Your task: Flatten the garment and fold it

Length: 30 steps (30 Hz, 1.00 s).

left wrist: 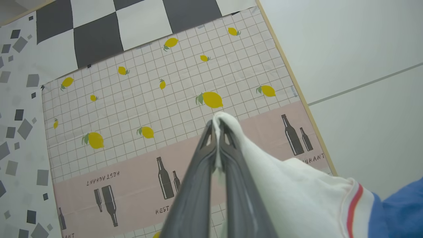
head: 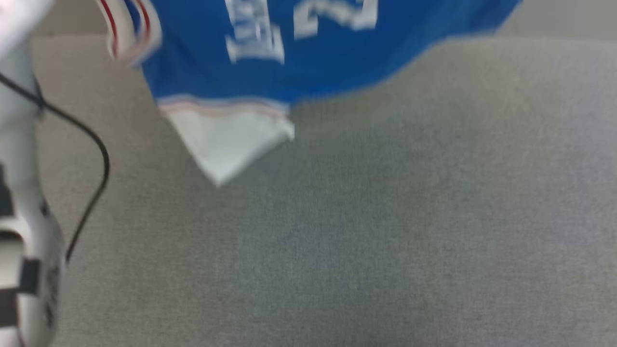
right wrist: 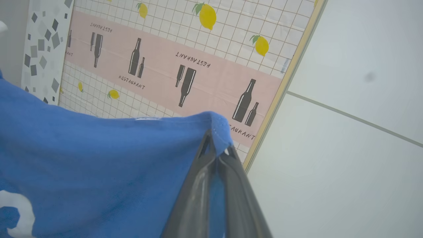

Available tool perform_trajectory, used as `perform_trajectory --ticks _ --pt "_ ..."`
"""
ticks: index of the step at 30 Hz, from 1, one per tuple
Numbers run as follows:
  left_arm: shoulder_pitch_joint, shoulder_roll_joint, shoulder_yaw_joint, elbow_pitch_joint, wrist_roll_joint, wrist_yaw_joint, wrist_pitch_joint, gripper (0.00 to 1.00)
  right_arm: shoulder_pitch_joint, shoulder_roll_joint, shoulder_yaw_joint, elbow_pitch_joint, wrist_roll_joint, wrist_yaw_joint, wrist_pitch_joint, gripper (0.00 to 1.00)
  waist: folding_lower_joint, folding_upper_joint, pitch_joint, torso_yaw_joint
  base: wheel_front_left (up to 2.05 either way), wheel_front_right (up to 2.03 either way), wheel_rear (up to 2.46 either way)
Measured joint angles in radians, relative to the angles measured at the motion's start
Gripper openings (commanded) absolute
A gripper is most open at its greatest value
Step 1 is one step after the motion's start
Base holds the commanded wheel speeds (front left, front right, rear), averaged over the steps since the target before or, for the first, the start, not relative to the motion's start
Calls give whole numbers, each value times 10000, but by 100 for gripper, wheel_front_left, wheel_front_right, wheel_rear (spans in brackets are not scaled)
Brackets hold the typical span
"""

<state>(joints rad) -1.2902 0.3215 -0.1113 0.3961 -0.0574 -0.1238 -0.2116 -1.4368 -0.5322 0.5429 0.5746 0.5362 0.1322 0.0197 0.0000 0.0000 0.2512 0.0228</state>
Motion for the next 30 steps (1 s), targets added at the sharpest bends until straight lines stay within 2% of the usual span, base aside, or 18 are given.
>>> perform_trajectory --ticks 8,15,23,30 --pt "-3617 107 -98 1313 -15 -31 -291 0 -2996 558 -1638 892 -1361 2 -355 0 1 0 1789 -63 0 0 0" --pt "-5148 155 -96 1778 -15 17 -410 0 -4171 1340 -2222 1850 -1900 0 -932 0 2 0 3189 -143 0 0 0" --pt "-4614 399 -6 2092 -90 94 -424 0 -3843 1580 -1636 2560 -2027 2 -1360 0 3 0 4118 -235 0 0 0" --pt "-2345 468 228 1509 -539 90 -426 0 -2251 1567 -646 2786 -1636 0 -1743 0 2 0 3946 -229 0 0 0"
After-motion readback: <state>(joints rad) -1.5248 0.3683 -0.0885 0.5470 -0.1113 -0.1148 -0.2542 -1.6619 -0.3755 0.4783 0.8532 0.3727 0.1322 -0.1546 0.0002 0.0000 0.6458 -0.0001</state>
